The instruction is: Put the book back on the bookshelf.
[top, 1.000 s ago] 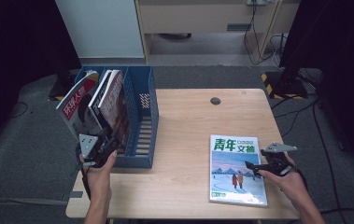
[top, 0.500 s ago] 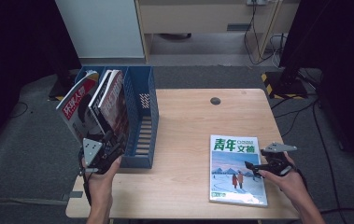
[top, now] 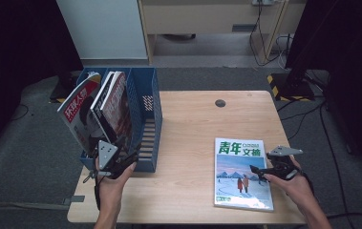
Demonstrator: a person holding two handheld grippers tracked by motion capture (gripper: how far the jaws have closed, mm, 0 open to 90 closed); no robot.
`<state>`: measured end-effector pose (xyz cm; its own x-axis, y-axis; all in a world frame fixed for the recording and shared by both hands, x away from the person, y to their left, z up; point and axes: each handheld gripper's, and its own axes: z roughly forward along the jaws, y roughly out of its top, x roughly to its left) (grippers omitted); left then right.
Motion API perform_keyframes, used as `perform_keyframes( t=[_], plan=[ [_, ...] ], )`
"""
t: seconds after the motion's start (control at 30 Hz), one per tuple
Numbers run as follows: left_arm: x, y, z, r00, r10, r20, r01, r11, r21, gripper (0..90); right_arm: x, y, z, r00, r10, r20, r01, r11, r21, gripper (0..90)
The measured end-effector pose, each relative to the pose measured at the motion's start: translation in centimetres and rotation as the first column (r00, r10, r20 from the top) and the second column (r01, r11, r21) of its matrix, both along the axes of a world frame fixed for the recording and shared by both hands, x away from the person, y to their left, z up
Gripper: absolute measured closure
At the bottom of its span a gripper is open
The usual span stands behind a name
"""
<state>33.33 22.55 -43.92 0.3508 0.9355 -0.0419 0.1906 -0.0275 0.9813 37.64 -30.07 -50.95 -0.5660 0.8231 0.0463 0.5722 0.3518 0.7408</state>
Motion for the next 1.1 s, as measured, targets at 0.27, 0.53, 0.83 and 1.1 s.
perform_keyframes(
  t=[0.27,0.53,0.83,1.1],
  plan=[
    [0.3,-1.9,-0.2,0.9959,-0.080,-0.040,0.081,0.9967,0.009,28.1,0.0,-0.1,-0.1,1.0000,-0.005,-0.006,0.005,1.000,0.000,8.7],
    [0.1,-4.4,-0.5,0.9855,-0.159,-0.059,0.162,0.9858,0.045,24.8,0.1,-0.3,-0.1,0.9999,-0.015,-0.004,0.015,1.000,-0.011,7.7],
    [0.2,-6.0,-0.9,0.9775,-0.195,-0.079,0.201,0.9772,0.069,23.2,0.1,-0.2,0.0,0.9998,-0.018,0.004,0.018,1.000,-0.019,7.9],
    [0.3,-7.7,-0.8,0.9680,-0.236,-0.085,0.243,0.9666,0.082,23.1,0.0,-0.2,0.1,0.9996,-0.029,0.000,0.029,0.999,-0.013,8.2]
  ],
)
